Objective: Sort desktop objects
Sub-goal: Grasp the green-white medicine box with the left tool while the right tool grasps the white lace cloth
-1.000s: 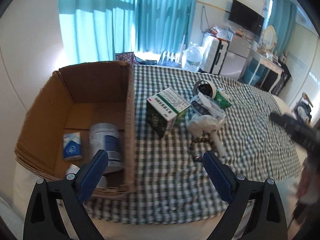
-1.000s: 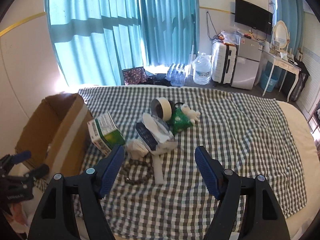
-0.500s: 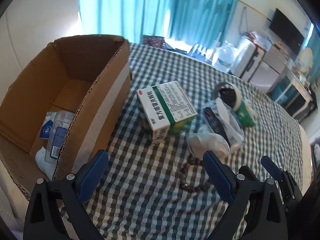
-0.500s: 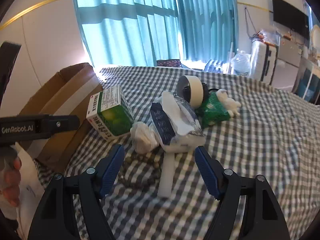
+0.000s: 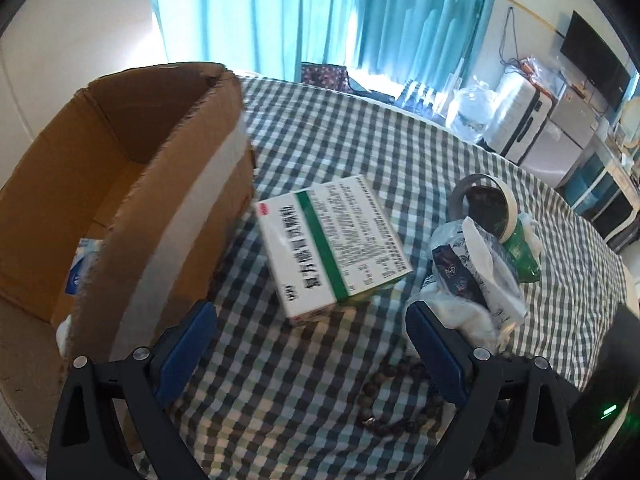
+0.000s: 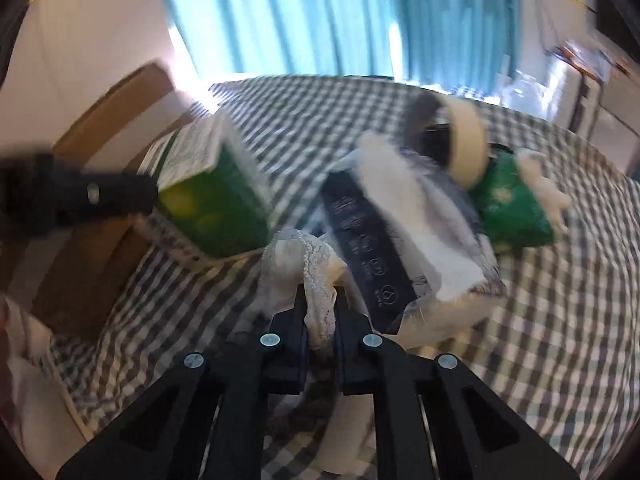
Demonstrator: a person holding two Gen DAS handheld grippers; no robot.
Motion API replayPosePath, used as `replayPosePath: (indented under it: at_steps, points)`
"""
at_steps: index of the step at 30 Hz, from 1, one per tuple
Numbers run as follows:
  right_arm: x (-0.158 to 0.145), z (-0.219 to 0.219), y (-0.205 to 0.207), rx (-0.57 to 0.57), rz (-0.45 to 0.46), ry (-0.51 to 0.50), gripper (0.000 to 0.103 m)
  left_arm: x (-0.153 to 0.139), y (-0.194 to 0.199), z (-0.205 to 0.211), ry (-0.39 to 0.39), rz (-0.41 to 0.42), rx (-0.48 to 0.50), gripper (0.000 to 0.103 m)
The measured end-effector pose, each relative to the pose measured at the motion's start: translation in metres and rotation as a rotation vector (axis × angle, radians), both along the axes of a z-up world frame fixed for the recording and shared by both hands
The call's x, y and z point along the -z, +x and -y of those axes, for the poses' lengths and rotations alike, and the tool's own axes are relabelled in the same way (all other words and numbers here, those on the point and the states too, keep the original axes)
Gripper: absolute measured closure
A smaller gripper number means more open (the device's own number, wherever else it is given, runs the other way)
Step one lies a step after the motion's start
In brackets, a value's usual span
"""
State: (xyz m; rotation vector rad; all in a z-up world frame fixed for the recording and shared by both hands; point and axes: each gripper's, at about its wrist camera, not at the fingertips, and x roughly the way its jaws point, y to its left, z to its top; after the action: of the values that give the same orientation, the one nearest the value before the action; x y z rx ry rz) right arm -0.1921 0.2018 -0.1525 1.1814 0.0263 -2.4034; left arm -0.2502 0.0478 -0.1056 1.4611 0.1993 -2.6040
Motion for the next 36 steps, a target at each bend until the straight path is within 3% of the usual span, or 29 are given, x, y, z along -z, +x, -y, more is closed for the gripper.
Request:
replayPosePath:
  at_steps: [3, 6, 9, 12, 14, 15, 18, 23, 30, 36]
  points:
    - [-0.020, -0.035, 0.001, 0.108, -0.026, -0.091, 0.094, 0.007, -0.010, -0.009, 0.018, 0.021, -0.004, 0.005]
    - [-0.030, -0.058, 0.006, 0.176, -0.054, -0.107, 0.093, 0.014, -0.017, -0.011, 0.020, 0.036, -0.034, 0.005]
    - [-0.032, -0.072, 0.006, 0.222, -0.047, -0.142, 0.093, 0.022, -0.028, -0.012, -0.035, 0.050, -0.088, 0.005]
    - [-0.032, -0.076, 0.002, 0.247, -0.041, -0.160, 0.093, 0.031, -0.038, -0.008, -0.010, 0.070, -0.119, 0.005]
    - [-0.032, -0.074, 0.001, 0.243, -0.048, -0.149, 0.093, 0.034, -0.038, -0.003, 0.012, 0.062, -0.136, 0.011]
    - [-0.032, -0.073, 0.001, 0.239, -0.050, -0.143, 0.093, 0.034, -0.037, -0.002, 0.009, 0.060, -0.138, 0.021]
    - [-0.032, -0.075, 0.002, 0.233, -0.050, -0.142, 0.093, 0.032, -0.032, -0.003, 0.002, 0.066, -0.112, 0.021]
    - [-0.036, -0.082, 0.009, 0.242, -0.050, -0.174, 0.093, 0.011, -0.013, -0.003, 0.044, 0.037, -0.075, 0.021]
    - [-0.067, -0.086, 0.044, 0.254, -0.113, -0.209, 0.093, -0.035, 0.026, -0.011, 0.053, -0.060, 0.041, 0.021]
    - [-0.095, -0.082, 0.079, 0.275, -0.170, -0.235, 0.093, -0.075, 0.050, 0.000, 0.020, -0.139, 0.122, 0.021]
